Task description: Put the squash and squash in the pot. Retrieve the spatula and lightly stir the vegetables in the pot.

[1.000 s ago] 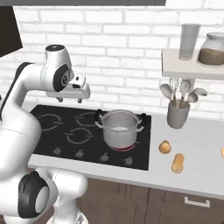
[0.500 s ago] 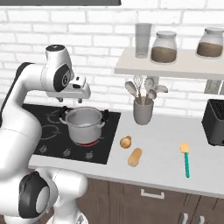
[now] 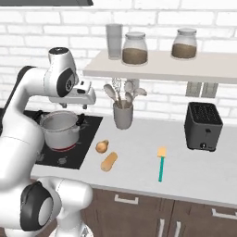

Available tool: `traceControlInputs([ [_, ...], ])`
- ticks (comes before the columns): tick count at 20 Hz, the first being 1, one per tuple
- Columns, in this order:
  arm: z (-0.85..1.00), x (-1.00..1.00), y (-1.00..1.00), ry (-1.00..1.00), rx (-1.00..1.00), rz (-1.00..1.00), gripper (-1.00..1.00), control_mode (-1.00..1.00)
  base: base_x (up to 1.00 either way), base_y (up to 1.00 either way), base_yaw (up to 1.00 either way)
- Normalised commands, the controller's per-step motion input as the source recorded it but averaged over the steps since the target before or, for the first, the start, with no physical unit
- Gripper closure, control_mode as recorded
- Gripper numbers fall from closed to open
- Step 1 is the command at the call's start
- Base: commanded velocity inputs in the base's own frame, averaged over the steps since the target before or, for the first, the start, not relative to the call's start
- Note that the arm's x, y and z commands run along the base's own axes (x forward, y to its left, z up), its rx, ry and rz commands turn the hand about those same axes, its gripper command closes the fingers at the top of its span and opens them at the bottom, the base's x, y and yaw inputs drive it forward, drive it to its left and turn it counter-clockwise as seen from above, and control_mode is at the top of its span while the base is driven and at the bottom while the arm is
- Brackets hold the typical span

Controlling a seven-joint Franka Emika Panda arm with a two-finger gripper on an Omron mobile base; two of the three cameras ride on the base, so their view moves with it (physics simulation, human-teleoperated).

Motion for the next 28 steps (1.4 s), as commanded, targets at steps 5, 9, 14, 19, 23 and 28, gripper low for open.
traceControlInputs([
  [5, 0.00, 0.00, 0.00, 0.00, 0.00, 0.00, -1.00, 1.00, 0.32, -0.16, -0.08],
  [9, 0.00, 0.03, -0.01, 0.00, 0.00, -0.05, -1.00, -1.00, 0.06, 0.00, -0.02],
  [14, -0.29, 0.00, -0.32, 0.03, 0.00, -0.07, -1.00, -1.00, 0.00, 0.00, 0.00],
  [19, -0.66, 0.00, -0.45, 0.07, 0.00, -0.07, -1.00, -1.00, 0.00, 0.00, 0.00],
  [23, -0.78, 0.00, -0.28, 0.09, 0.00, -0.07, -1.00, -1.00, 0.00, 0.00, 0.00],
  [28, -0.73, 0.00, -0.26, 0.04, 0.00, -0.05, -1.00, -1.00, 0.00, 0.00, 0.00],
])
